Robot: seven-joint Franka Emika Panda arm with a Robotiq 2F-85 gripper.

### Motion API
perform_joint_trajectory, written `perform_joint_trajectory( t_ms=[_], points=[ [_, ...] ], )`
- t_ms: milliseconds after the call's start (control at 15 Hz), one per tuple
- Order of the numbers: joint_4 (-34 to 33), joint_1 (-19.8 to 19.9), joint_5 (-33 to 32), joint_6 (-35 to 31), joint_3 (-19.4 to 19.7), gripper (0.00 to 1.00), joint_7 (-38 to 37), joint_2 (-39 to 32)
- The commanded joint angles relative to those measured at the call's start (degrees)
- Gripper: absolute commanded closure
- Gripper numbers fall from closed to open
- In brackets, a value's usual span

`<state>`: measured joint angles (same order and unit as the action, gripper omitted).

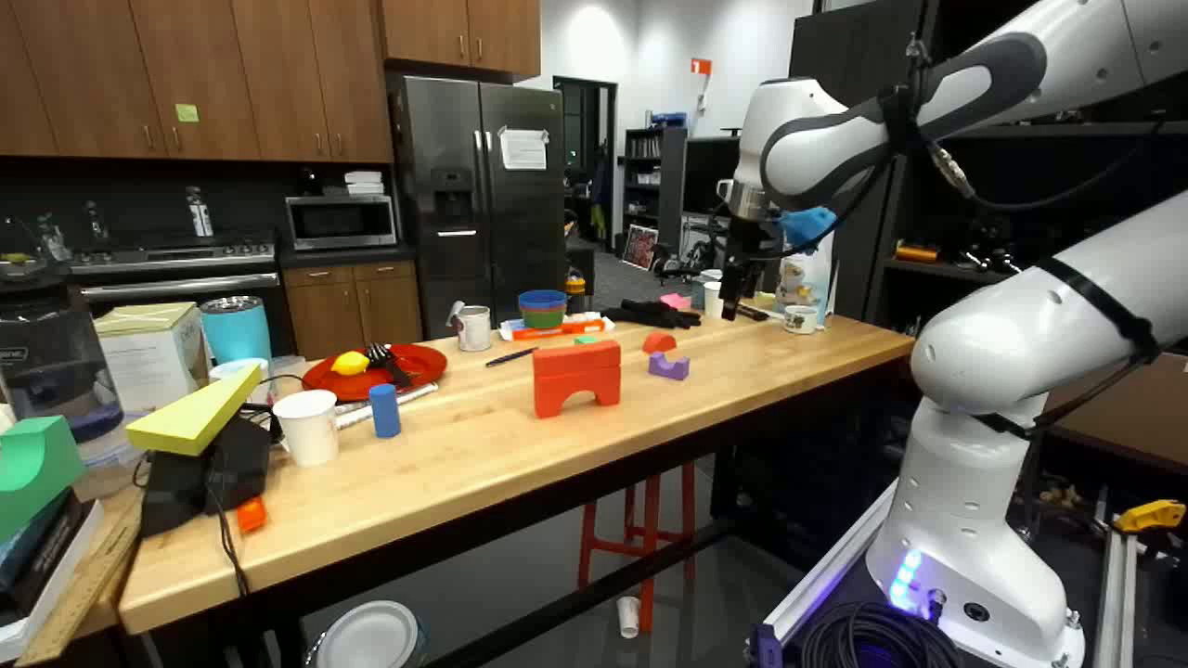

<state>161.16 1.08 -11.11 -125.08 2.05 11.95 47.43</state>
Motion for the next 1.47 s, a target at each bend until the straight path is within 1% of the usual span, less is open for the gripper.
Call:
perform_joint_trajectory(
  t_ms=[0, 867, 933, 1067, 1200, 1400],
  points=[
    [0.6, -0.3, -0.2, 0.4, 0.3, 0.00, -0.2, -0.1],
    [1.3, -0.3, -0.2, 0.4, 0.3, 0.00, -0.2, -0.8],
    [1.2, -0.2, -0.1, -0.1, 0.7, 0.00, 0.0, -1.3],
    [0.5, 1.6, -2.0, -0.1, 1.7, 0.00, 1.1, -1.5],
    [0.0, 4.8, -6.3, -0.2, 3.4, 0.00, 3.0, -1.5],
    [-0.5, 9.0, -12.8, -2.2, 9.5, 0.00, 9.8, -3.0]
  ],
)
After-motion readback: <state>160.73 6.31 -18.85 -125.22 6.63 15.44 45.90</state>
